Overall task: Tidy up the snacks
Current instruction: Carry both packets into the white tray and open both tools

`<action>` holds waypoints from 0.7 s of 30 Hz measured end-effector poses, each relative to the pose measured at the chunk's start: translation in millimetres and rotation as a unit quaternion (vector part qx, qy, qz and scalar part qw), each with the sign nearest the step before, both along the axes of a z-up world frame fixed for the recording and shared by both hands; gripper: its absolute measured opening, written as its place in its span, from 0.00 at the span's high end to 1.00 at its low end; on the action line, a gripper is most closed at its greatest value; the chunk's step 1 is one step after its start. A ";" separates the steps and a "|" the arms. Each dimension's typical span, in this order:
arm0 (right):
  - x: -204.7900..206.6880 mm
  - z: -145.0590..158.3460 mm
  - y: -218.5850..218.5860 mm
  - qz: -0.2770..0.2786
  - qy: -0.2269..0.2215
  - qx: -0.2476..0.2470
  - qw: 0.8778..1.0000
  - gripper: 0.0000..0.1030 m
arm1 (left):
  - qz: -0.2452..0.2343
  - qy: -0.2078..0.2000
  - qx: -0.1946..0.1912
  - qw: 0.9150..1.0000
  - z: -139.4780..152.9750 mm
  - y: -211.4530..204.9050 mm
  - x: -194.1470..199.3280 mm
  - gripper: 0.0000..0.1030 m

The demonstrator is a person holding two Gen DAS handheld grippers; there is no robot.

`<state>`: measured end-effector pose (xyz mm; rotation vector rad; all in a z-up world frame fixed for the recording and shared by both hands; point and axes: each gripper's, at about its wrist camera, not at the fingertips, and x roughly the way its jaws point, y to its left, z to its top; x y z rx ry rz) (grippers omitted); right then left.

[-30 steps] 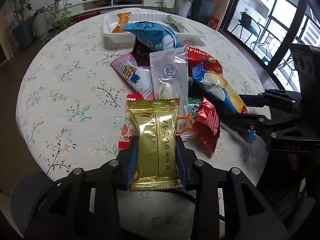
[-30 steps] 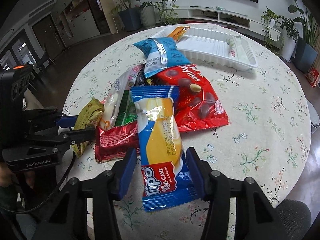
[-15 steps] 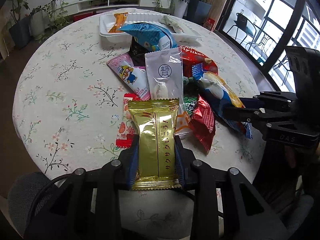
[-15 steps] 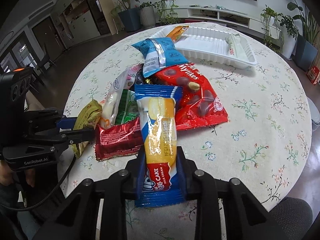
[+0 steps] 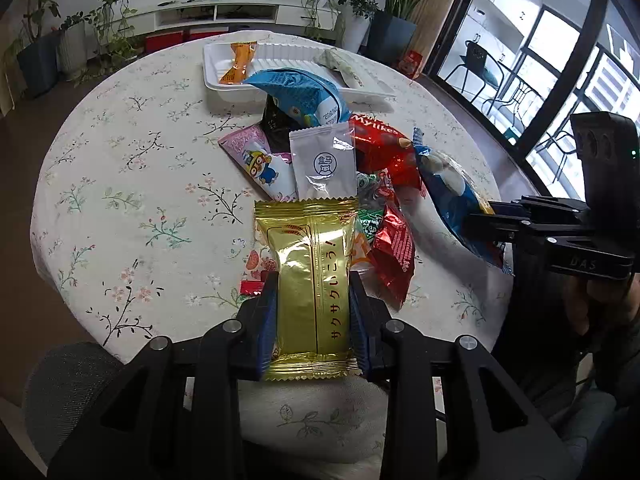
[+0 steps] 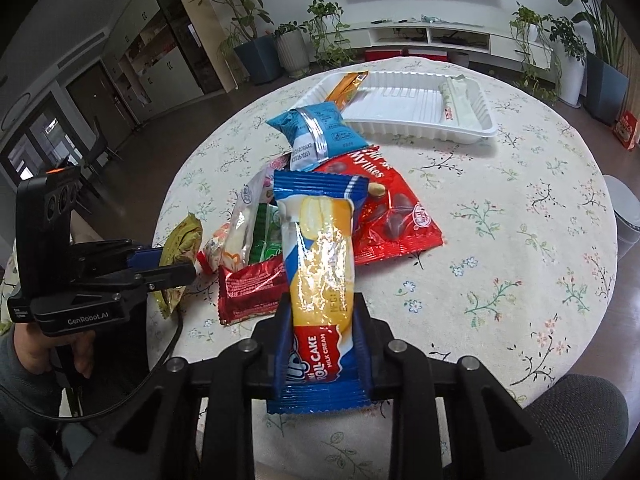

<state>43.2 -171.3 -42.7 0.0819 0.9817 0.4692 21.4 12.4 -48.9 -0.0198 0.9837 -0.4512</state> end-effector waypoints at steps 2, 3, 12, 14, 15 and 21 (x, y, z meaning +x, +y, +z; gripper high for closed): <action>-0.3 0.0 -3.1 -0.004 0.002 0.007 1.000 0.71 | 0.001 -0.001 -0.005 1.000 2.7 2.3 0.1 0.72; -0.4 -0.1 -4.7 -0.006 0.003 0.010 1.000 0.71 | 0.002 -0.002 -0.008 1.000 4.0 3.3 0.5 0.72; 2.5 3.8 -28.8 -0.034 0.003 0.026 0.999 0.71 | 0.018 -0.006 -0.027 0.999 16.6 24.3 8.2 0.72; 5.5 5.9 -40.3 -0.050 0.001 0.025 0.998 0.71 | 0.027 -0.010 -0.033 0.999 22.3 34.6 14.9 0.72; 7.4 6.7 -46.6 -0.058 0.000 0.024 0.998 0.72 | 0.032 -0.013 -0.035 0.999 26.0 40.7 19.7 0.72; 29.3 18.3 -103.1 -0.139 -0.014 0.016 0.990 0.72 | 0.058 -0.041 -0.034 0.997 58.5 75.6 70.1 0.72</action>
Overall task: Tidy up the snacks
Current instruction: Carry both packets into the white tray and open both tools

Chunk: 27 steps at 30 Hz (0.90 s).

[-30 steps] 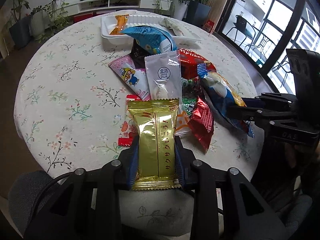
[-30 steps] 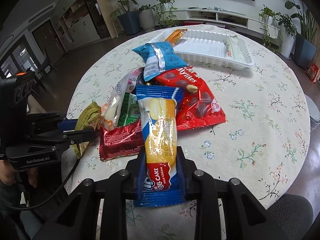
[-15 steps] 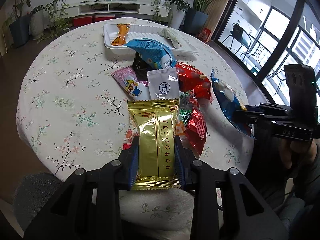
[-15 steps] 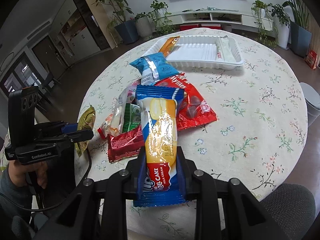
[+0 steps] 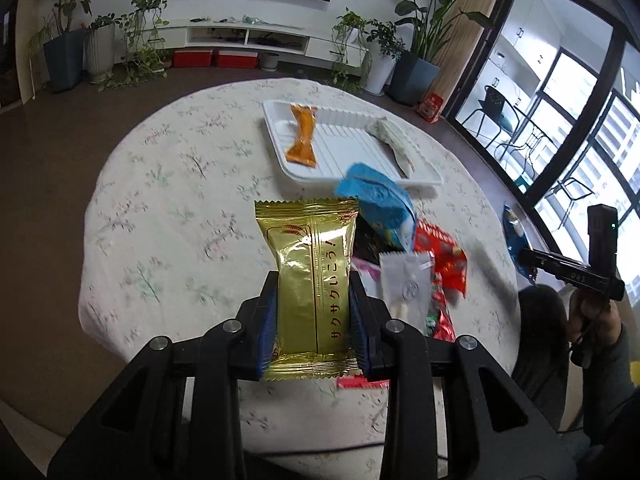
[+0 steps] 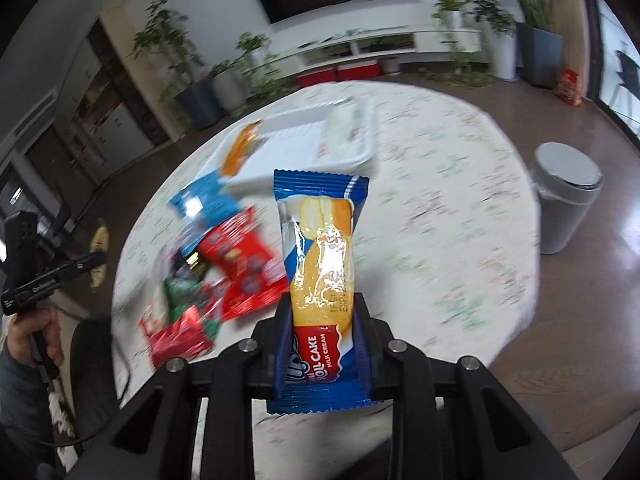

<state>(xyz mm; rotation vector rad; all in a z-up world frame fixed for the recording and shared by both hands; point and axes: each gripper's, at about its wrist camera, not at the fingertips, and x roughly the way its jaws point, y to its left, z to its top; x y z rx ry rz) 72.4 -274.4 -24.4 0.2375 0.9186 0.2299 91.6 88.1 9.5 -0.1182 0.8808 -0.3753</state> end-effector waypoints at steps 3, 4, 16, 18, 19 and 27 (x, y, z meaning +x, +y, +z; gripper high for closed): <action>19.2 9.5 -30.5 -0.043 -0.008 -0.009 0.999 0.72 | 0.002 -0.011 0.001 1.000 16.7 7.8 38.1 0.72; 26.0 13.3 -38.8 -0.055 -0.013 -0.012 0.998 0.72 | 0.000 -0.014 0.002 1.000 21.5 8.6 50.9 0.72; 143.5 72.5 -19.9 -0.051 -0.087 -0.021 0.995 0.71 | -0.070 -0.031 0.030 0.997 55.1 -58.6 190.7 0.72; 165.8 70.3 5.0 -0.027 -0.085 -0.025 0.996 0.71 | -0.090 -0.018 0.038 0.995 47.4 -79.2 209.3 0.71; 174.3 67.5 15.8 -0.017 -0.083 -0.027 0.996 0.71 | -0.097 -0.011 0.039 0.994 41.8 -87.2 217.5 0.71; 226.1 22.5 74.6 0.033 -0.040 -0.065 0.997 0.72 | -0.131 0.041 0.088 0.987 -22.2 -135.7 261.5 0.71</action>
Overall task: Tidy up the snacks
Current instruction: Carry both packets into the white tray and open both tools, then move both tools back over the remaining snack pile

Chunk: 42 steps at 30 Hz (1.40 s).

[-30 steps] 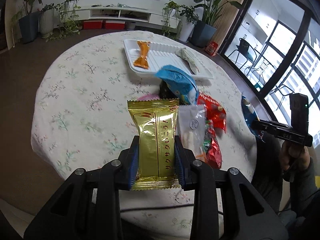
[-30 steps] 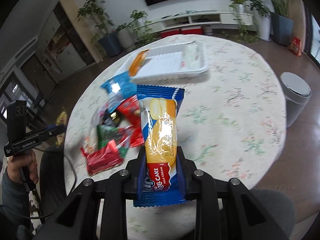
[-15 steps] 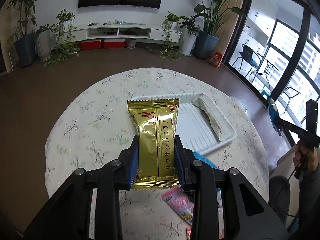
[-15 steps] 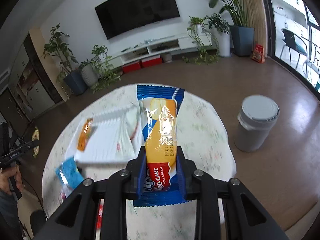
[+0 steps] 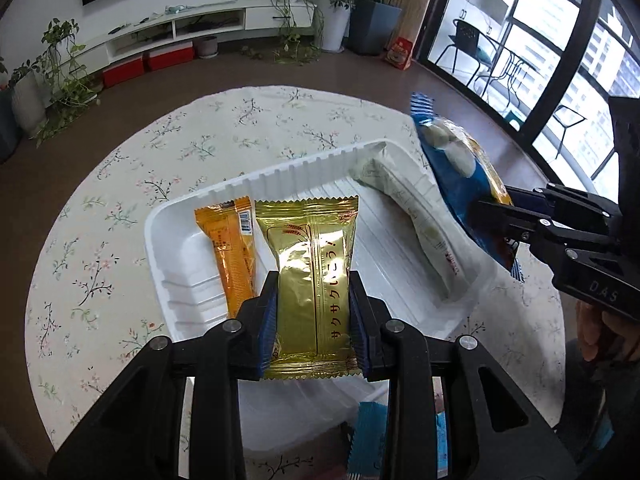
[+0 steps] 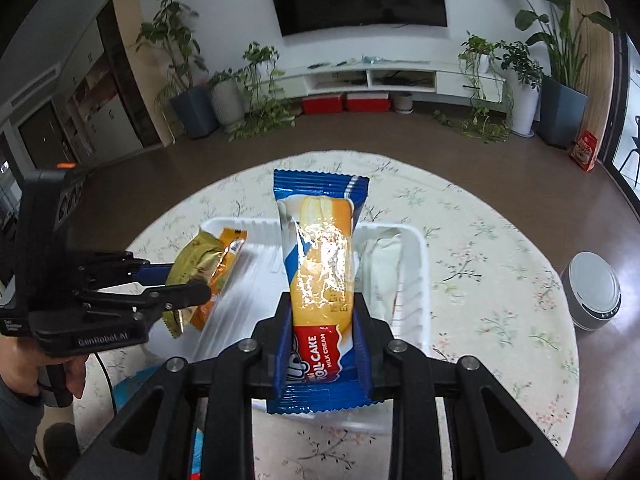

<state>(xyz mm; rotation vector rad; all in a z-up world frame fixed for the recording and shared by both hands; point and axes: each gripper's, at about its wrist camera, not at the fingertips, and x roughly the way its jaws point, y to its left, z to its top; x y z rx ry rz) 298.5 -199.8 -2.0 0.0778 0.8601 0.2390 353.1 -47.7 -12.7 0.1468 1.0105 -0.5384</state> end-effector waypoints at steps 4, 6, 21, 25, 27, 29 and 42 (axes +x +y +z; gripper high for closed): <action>16.1 -19.2 10.3 0.007 0.024 -0.012 1.000 0.72 | -0.006 0.007 0.018 1.000 -21.6 -14.1 6.0 0.71; 18.4 -28.8 14.2 0.010 0.031 -0.024 0.999 0.71 | -0.003 0.009 0.026 1.000 -30.1 -16.0 8.7 0.71; 25.7 -59.9 28.2 0.013 0.048 -0.059 0.997 0.72 | -0.002 0.018 0.067 0.998 -61.0 -28.0 4.2 0.71; 26.0 -62.7 29.2 0.014 0.048 -0.061 0.997 0.72 | -0.003 0.017 0.069 0.997 -62.8 -29.1 2.4 0.71; 25.7 -63.0 30.5 0.013 0.048 -0.061 0.997 0.72 | -0.002 0.015 0.070 0.997 -62.8 -30.1 3.2 0.71; 25.5 -63.2 30.5 0.014 0.048 -0.062 0.997 0.72 | -0.001 0.014 0.070 0.997 -63.1 -31.3 3.4 0.71; 12.6 -50.8 35.7 0.021 0.019 -0.078 0.997 0.51 | 0.009 -0.019 0.061 0.998 -50.4 -30.7 0.8 0.41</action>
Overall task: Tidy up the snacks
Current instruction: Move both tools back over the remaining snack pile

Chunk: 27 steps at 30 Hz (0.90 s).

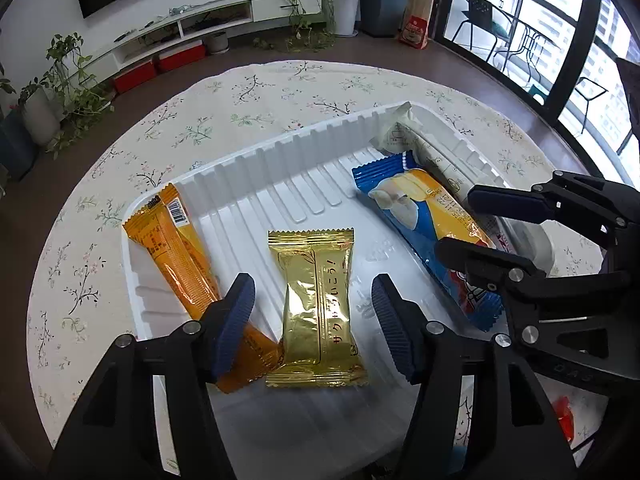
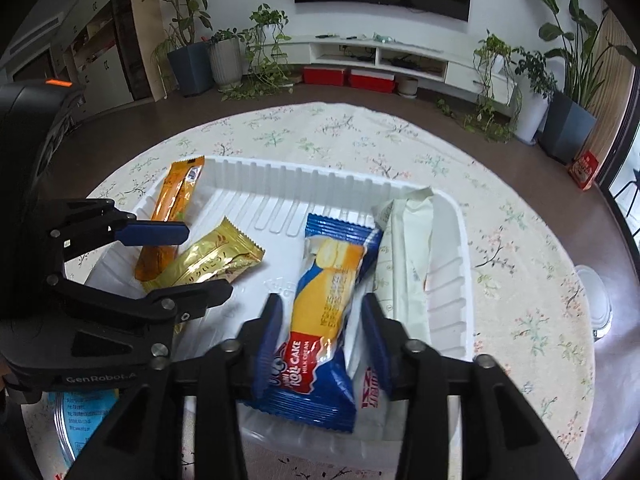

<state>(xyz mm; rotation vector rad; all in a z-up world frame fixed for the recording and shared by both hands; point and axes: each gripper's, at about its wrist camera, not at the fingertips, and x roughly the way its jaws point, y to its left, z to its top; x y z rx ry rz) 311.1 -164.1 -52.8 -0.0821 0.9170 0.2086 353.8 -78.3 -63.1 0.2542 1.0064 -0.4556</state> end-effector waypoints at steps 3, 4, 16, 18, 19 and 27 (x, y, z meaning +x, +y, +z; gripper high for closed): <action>-6.6 10.3 -4.9 -0.004 -0.010 0.001 1.000 0.44 | 0.009 -0.012 -0.012 1.000 11.8 6.2 -4.1 0.36; -10.1 14.1 -7.5 -0.004 -0.014 0.003 1.000 0.40 | 0.013 -0.015 -0.016 1.000 16.6 9.9 -6.2 0.33; -122.0 61.5 -57.3 -0.013 -0.084 0.082 0.993 0.17 | 0.055 -0.138 -0.109 0.983 99.5 80.8 -97.2 0.01; -144.9 58.1 -59.5 -0.014 -0.083 0.091 0.992 0.17 | 0.065 -0.138 -0.120 0.981 103.3 90.6 -121.7 0.01; -154.3 55.4 -60.0 -0.015 -0.083 0.096 0.992 0.17 | 0.070 -0.128 -0.120 0.982 102.0 94.1 -135.0 0.01; -207.2 24.4 -49.6 -0.014 -0.052 0.123 0.991 0.17 | 0.127 -0.041 -0.122 0.984 50.6 106.4 -233.8 0.01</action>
